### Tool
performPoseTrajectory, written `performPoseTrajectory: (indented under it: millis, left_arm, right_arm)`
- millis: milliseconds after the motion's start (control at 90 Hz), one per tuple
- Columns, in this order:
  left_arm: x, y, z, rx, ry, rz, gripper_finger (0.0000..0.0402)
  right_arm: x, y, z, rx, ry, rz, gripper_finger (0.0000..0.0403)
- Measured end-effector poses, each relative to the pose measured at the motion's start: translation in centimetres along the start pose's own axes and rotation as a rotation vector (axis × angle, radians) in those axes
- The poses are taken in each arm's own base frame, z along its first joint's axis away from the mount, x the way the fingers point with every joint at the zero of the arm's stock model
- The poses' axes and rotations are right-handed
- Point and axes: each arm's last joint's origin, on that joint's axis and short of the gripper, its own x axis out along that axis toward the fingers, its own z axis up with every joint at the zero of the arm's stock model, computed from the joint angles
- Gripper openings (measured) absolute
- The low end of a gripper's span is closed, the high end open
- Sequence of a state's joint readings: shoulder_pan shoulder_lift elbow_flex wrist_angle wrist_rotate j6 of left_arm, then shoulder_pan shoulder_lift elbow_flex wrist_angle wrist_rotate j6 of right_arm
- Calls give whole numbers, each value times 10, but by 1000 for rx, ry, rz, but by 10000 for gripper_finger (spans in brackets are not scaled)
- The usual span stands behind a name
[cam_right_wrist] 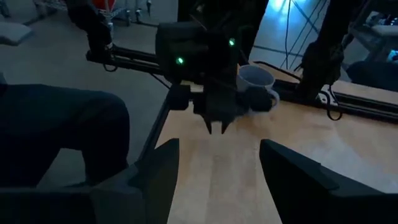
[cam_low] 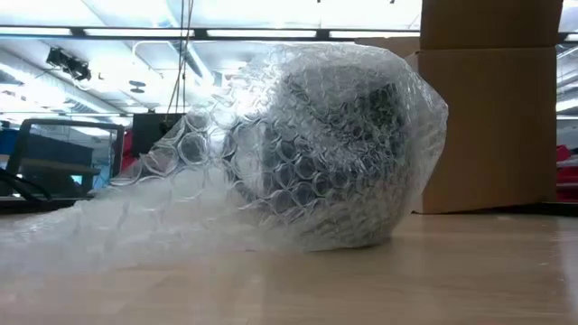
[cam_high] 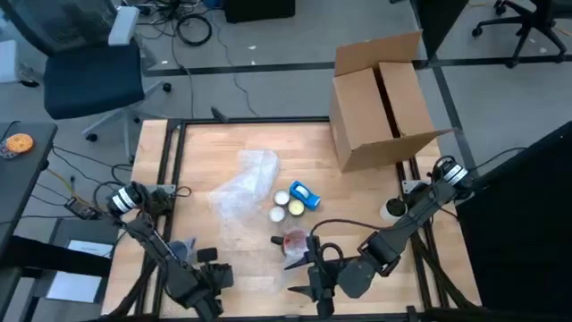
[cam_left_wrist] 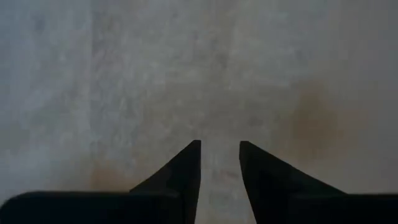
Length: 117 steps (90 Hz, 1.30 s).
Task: Wrap mug
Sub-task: Wrap the black mug with the transparent bubble wrap
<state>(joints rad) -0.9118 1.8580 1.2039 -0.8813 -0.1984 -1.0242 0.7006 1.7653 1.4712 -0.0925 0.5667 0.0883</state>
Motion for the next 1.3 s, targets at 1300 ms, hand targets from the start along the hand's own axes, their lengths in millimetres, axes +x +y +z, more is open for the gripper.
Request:
performPoseTrajectory:
  millis: [1300]
  left_arm:
    - [-57,9,106,22,-663,206,0]
  right_arm:
    - [14,-12,-42,105,102,-46,177]
